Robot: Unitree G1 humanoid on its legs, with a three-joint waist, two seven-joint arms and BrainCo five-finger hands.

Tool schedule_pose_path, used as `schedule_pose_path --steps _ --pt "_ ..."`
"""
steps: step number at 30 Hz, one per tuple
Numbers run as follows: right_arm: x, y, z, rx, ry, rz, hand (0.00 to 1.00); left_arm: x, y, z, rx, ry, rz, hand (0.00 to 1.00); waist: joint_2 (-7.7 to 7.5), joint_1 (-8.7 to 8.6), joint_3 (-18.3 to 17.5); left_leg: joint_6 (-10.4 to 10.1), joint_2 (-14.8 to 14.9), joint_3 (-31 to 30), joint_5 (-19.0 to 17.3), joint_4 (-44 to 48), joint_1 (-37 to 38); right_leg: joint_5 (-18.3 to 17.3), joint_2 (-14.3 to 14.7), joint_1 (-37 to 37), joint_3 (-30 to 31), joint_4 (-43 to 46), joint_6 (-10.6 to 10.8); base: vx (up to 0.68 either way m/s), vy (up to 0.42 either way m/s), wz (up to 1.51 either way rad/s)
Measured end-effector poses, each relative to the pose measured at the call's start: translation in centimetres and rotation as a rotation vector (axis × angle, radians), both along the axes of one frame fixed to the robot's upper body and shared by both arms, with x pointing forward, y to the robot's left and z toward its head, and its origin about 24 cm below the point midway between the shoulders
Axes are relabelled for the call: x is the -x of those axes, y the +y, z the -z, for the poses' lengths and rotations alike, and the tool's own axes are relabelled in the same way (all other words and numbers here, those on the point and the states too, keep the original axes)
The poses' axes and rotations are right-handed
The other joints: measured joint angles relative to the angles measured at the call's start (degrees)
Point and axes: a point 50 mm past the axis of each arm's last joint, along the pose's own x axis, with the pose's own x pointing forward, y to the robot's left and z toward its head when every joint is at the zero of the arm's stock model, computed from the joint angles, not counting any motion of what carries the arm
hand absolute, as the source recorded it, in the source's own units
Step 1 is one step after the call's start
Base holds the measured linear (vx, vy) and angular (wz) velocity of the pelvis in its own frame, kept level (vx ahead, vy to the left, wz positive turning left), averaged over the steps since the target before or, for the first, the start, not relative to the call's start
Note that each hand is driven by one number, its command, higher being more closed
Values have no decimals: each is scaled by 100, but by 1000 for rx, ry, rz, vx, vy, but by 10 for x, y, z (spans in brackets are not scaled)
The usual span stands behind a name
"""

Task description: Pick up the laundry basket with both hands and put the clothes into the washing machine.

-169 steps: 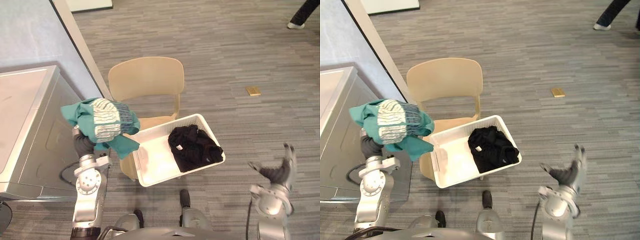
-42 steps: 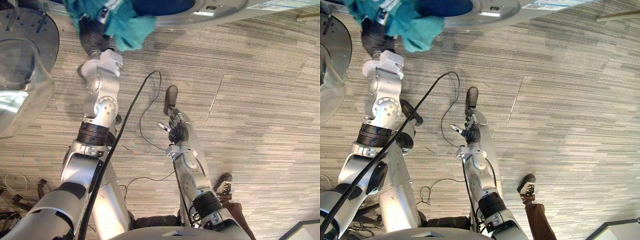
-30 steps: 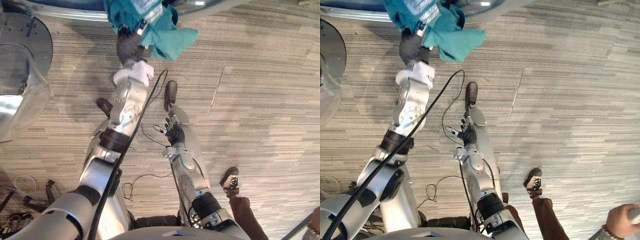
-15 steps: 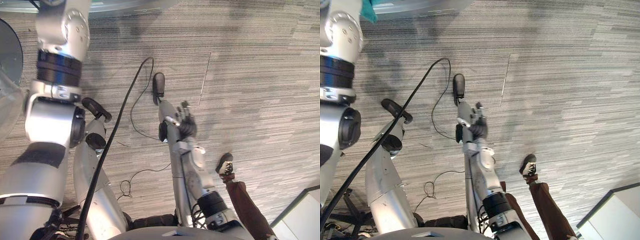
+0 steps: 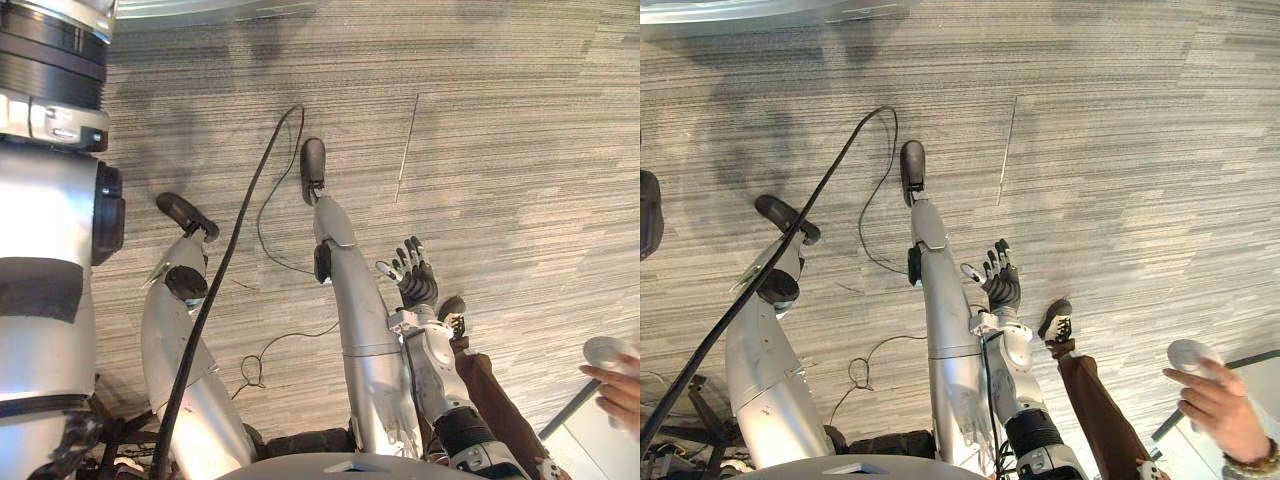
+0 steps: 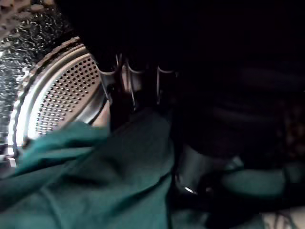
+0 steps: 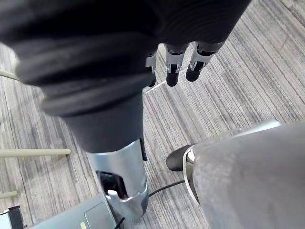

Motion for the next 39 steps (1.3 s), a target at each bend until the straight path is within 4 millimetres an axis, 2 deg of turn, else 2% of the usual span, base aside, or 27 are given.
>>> schedule_pose_path --steps 3,5,11,17,20,22,25,26,27,28,29,30,31,32,34,35,37,38,39 --pt "0 -1 2 -32 12 -1 0 -14 23 10 88 113 -6 0 0 2 0 -1 3 2 1 10 -15 2 2 -26 1 15 -3 -2 -11 0" --pt "0 -1 2 -30 15 -9 0 -18 31 13 147 163 57 0 0 14 0 -1 10 3 2 21 -26 15 6 -35 2 11 -21 -7 -18 0" --pt "0 -3 2 -20 25 -17 0 -19 35 13 313 164 378 0 0 16 0 11 -19 6 68 -57 -54 100 1 -30 -3 -118 -37 -8 -17 0" --pt "7 -10 6 -15 43 14 0 -15 29 11 269 144 444 0 3 83 -1 13 -41 -17 157 -144 -51 104 -19 -23 -69 -99 -43 -14 -40 6" --pt "16 -16 13 -5 68 29 0 -15 32 28 239 106 410 0 6 109 -2 4 -71 -47 206 -185 -29 104 -31 -14 -78 -74 -43 -17 -44 6" --pt "18 -18 15 1 76 36 0 -21 35 46 241 122 395 0 8 103 -2 8 -123 -67 268 -260 -11 112 -62 -11 -93 -67 -54 -22 -52 12" --pt "18 -18 15 5 82 47 0 -39 47 104 243 239 354 0 13 139 -1 12 -149 -77 302 -259 50 123 -87 27 -87 -3 -74 -24 -51 5" --pt "18 -18 15 9 82 46 0 -41 50 117 247 266 347 0 14 138 -2 13 -158 -76 303 -260 78 123 -95 39 -81 16 -74 -25 -52 4" --pt "18 -18 14 23 79 44 0 -45 56 142 254 324 338 0 17 144 -3 13 -167 -73 303 -256 125 121 -104 67 -71 38 -76 -26 -53 3" --pt "18 -18 14 28 77 42 0 -46 59 154 261 349 337 0 18 150 -3 13 -169 -72 305 -255 144 122 -107 81 -69 45 -81 -32 -65 3" --pt "18 -17 13 33 75 39 0 -47 64 181 279 406 338 0 20 187 -3 8 -169 -72 310 -252 180 125 -108 115 -69 44 -112 -30 -57 3" --pt "17 -16 12 31 73 38 0 -47 65 199 292 443 342 0 22 217 -4 -6 -170 -72 310 -252 200 109 -110 136 -68 41 -109 -39 -69 3" --pt "17 -15 10 26 66 40 0 -46 63 230 318 509 367 0 24 309 -4 -32 -179 -61 312 -260 237 104 -118 160 -58 42 -133 -34 -59 3" --pt "17 -15 10 34 66 46 0 -45 60 243 331 538 381 0 25 339 -4 -36 -187 -51 316 -268 265 104 -123 173 -48 44 -144 -28 -48 3" --pt "17 -17 11 81 88 57 0 -41 49 292 390 652 425 0 31 456 -2 -56 -236 -46 324 -342 447 95 -157 337 -50 -26 -186 -37 -59 5" --pt "17 -17 12 91 93 57 0 -38 46 307 413 685 435 0 32 475 -3 -54 -254 -66 322 -381 521 86 -165 435 -71 -92 -204 -41 -59 6" --pt "18 -17 18 120 132 54 0 -26 25 367 497 848 481 0 38 512 -7 -61 -427 -187 317 -603 1026 93 -280 978 -182 -290 -206 -30 -25 7" --pt "19 -16 21 136 144 49 0 -21 19 382 516 891 494 0 41 528 -8 -62 -465 -197 318 -647 1196 94 -314 1142 -217 -289 -208 -17 0 8" --pt "20 -15 25 153 176 47 0 -12 4 405 539 972 536 0 61 563 -17 -83 -518 -245 303 -665 1513 68 -331 1473 -239 -271 -227 7 18 9"
